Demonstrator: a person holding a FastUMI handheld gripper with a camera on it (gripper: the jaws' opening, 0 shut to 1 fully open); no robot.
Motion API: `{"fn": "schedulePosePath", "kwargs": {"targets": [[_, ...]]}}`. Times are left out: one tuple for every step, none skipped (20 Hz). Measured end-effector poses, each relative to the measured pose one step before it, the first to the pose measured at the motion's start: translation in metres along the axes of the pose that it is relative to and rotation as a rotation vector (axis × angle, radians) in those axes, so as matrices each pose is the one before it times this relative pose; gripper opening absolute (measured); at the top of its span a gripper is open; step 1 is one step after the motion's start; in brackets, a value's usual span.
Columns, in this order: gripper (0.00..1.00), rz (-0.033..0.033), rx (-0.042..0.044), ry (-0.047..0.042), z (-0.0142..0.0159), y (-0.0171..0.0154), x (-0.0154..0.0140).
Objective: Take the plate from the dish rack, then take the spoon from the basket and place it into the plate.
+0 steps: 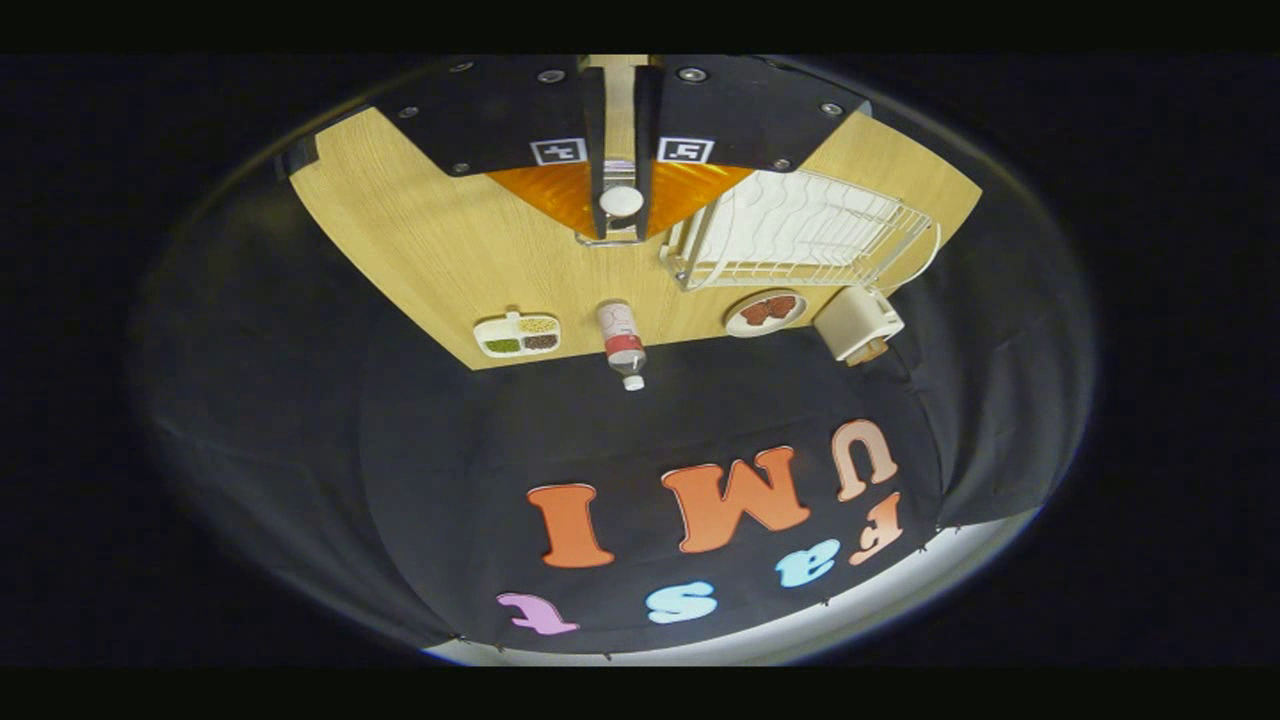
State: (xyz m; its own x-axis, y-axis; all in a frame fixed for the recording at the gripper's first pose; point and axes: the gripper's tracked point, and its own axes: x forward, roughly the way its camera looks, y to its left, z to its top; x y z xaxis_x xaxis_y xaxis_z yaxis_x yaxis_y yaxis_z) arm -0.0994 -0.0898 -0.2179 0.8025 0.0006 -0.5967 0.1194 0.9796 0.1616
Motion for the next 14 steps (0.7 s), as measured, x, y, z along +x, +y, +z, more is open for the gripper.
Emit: {"fn": "schedulePosePath", "kwargs": {"targets": [[0.11, 0.01020, -0.00409, 0.00662, -0.00252, 0.00164, -0.00573], [0.11, 0.01136, -0.00109, 0.00877, -0.00374, 0.00278, -0.00610], [0.11, 0.01102, -0.00161, 0.00730, -0.00323, 0.00329, -0.00504], [0.11, 0.01112, -0.00019, 0.00767, -0.00416, 0.00279, -0.00473], [0.11, 0.01554, 0.00030, 0.01304, -0.00597, 0.00391, -0.00581], [0.11, 0.01473, 0.00103, 0.01254, -0.00605, 0.00344, -0.00386], [0.12, 0.01784, 0.00328, 0.01265, -0.00687, 0.00338, -0.00421], [0.11, 0.01133, 0.00580, 0.02155, -0.00902, 0.00258, -0.00452], [0.11, 0.01634, 0.00275, 0.01579, -0.00654, 0.00361, -0.00227], [0.11, 0.00998, -0.00358, 0.00854, -0.00579, 0.00218, -0.00257], [0.11, 0.00719, -0.00608, 0.00712, -0.00519, 0.00062, -0.00151], [0.11, 0.00585, 0.00404, 0.00757, -0.00511, 0.00045, -0.00057], [0.11, 0.01875, 0.01034, 0.01071, -0.00612, 0.00554, 0.00131], [0.11, 0.02257, 0.00795, 0.01065, -0.00453, 0.00617, 0.00128]]}}
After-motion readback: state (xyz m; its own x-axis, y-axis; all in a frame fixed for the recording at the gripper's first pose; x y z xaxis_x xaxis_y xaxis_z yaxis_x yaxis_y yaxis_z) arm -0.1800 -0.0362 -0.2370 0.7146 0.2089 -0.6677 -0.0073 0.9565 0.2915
